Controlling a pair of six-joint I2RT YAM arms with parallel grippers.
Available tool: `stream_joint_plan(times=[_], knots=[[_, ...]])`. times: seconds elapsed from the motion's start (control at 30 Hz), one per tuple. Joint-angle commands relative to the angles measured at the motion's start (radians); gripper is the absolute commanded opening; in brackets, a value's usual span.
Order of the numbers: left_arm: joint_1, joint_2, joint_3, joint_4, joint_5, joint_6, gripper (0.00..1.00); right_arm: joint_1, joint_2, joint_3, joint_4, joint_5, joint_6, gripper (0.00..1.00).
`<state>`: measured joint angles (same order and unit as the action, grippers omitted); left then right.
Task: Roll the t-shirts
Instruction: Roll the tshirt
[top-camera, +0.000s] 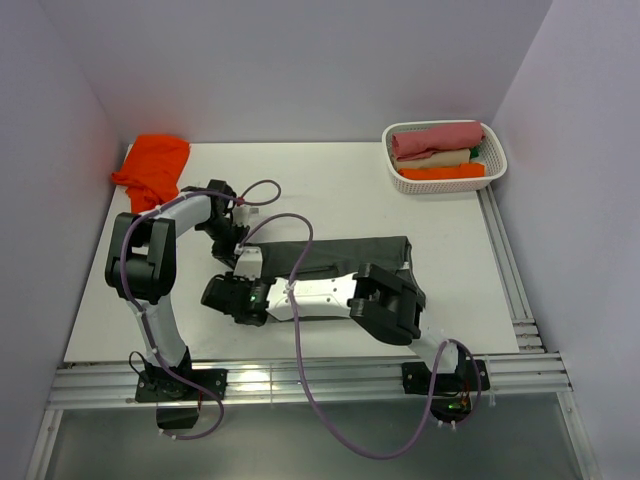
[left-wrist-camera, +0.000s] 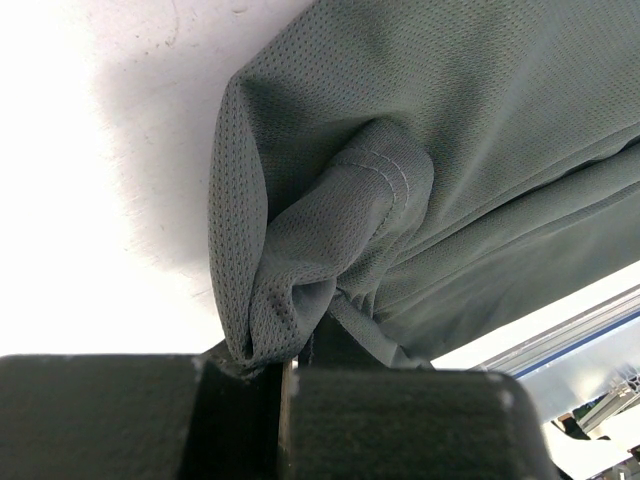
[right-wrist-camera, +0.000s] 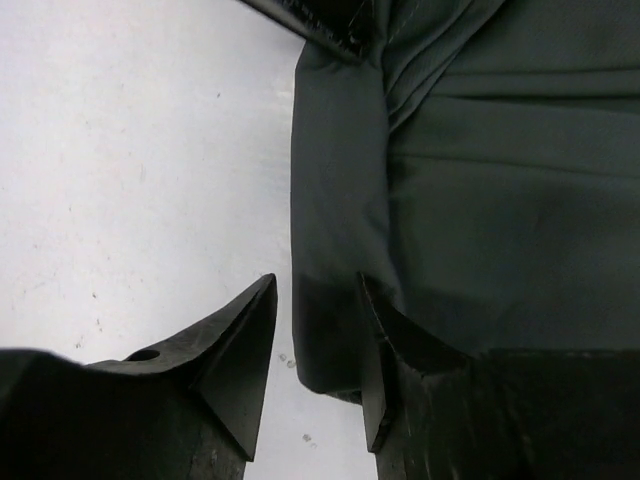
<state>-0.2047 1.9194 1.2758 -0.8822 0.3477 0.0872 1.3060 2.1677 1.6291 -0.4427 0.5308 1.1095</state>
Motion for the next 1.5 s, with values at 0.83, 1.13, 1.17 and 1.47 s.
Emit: stream_joint_plan(times=[0.83,1.13,1.17,1.47], knots=[[0.027,-0.023,0.215,-0.132,0.106,0.025,0.58,0.010,0.038,-0.116,0.151,-0.123,0.072,0.14],[0.126,-0.031,0.309,-0.231,0.227,0.100,0.66,-0.048,-0.120,-0.537,0.760,-0.241,0.189,0.08],[0.137,-0.034,0.306,-0.239,0.234,0.108,0.66,-0.054,-0.124,-0.563,0.801,-0.253,0.202,0.07],[0.189,-0.039,0.140,-0.195,0.300,0.189,0.66,-0.096,-0.088,-0.807,1.277,-0.322,0.368,0.05]])
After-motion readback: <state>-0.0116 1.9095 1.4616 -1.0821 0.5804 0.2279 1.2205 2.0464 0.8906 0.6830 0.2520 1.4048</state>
